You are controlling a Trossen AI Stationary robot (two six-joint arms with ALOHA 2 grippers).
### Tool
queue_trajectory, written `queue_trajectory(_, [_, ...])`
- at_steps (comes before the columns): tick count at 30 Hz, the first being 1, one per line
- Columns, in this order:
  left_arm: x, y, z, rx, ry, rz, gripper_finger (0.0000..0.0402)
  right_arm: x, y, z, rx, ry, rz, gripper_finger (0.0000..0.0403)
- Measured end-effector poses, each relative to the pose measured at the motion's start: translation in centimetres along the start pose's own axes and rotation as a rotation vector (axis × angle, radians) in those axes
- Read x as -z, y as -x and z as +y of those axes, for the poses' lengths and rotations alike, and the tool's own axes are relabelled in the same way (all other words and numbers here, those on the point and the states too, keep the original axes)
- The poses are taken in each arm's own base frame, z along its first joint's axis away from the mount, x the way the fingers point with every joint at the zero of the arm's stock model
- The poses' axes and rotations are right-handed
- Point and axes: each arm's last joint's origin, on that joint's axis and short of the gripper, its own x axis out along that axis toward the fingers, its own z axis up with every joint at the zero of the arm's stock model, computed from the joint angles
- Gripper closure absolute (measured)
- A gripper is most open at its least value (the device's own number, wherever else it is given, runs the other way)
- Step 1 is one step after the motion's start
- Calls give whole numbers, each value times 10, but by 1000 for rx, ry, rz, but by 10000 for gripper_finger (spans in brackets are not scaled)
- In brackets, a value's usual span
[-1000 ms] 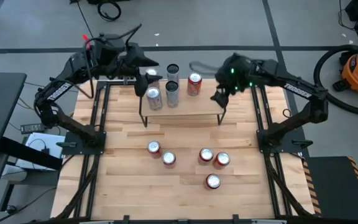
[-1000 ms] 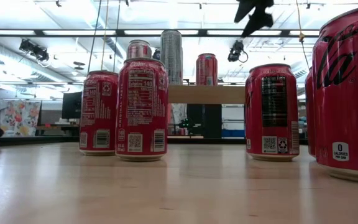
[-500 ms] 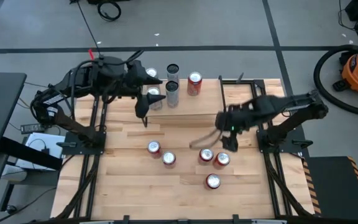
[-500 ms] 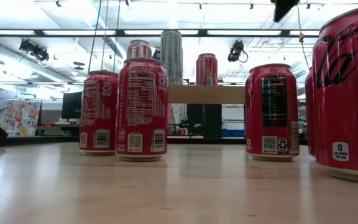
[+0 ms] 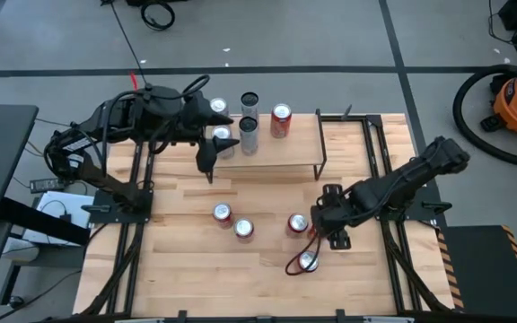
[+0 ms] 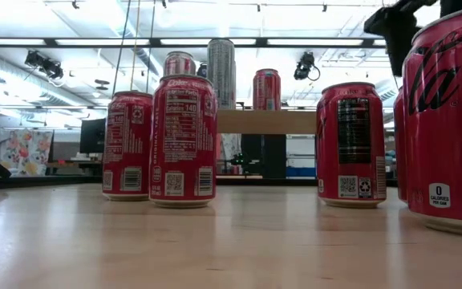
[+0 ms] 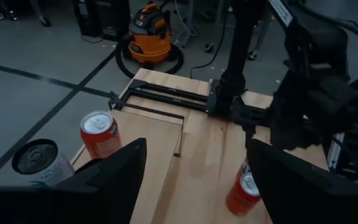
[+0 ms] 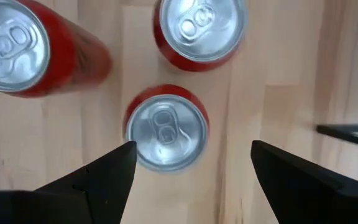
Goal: Place canned beverage on shelf
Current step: Put the red soda can aligned with the other red soda can on the shelf
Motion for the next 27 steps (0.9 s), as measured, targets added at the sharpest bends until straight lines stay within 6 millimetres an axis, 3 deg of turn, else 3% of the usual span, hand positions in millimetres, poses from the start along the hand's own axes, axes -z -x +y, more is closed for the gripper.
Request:
queue_trajectory(17, [5,0,1,-14,37,52,114,-13,-36,13,-28,64,74,77])
queue_trajectory(27, [5,0,1,-14,45,55,114,-4,-57,13,-57,26,72,77])
